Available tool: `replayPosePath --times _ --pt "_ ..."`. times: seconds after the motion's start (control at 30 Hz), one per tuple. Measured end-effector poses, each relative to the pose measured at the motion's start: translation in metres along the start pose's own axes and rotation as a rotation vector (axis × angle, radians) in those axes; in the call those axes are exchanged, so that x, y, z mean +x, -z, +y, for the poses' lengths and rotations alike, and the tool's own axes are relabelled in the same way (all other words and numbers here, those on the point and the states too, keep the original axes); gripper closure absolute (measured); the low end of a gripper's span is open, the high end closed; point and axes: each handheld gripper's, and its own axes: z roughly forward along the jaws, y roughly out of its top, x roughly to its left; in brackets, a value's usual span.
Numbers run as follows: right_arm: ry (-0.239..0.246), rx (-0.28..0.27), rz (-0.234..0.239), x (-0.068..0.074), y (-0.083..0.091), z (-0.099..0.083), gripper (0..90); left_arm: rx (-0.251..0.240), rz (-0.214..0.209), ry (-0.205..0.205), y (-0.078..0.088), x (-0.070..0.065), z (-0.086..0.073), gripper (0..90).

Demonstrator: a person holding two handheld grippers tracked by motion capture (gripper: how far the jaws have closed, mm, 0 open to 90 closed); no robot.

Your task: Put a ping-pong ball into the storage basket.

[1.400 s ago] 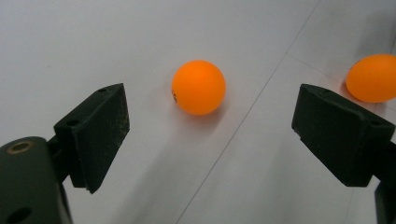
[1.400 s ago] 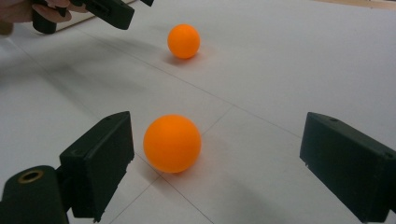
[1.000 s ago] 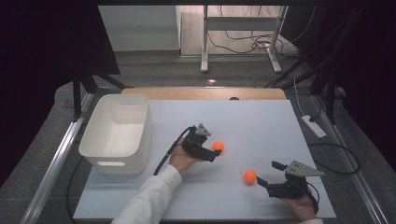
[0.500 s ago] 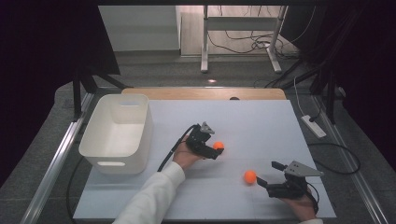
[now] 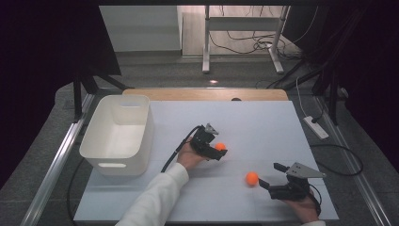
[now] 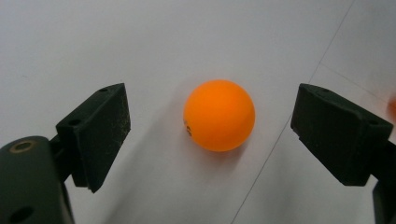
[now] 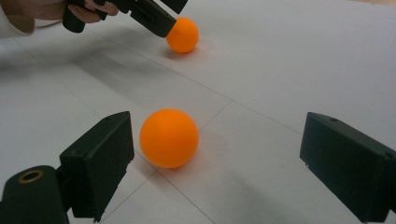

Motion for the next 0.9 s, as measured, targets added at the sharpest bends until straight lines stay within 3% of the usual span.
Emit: replayPosePath --times 0.43,0.9 --pt "0.000 0.002 -0.003 -0.001 0.000 0.000 9.5 0.027 -0.013 0.007 -0.009 0.005 -0.002 17.1" --pt "0.001 0.001 -0.003 -0.001 0.000 -0.001 9.5 0.033 -0.034 -0.017 -0.013 0.004 -0.002 40.1"
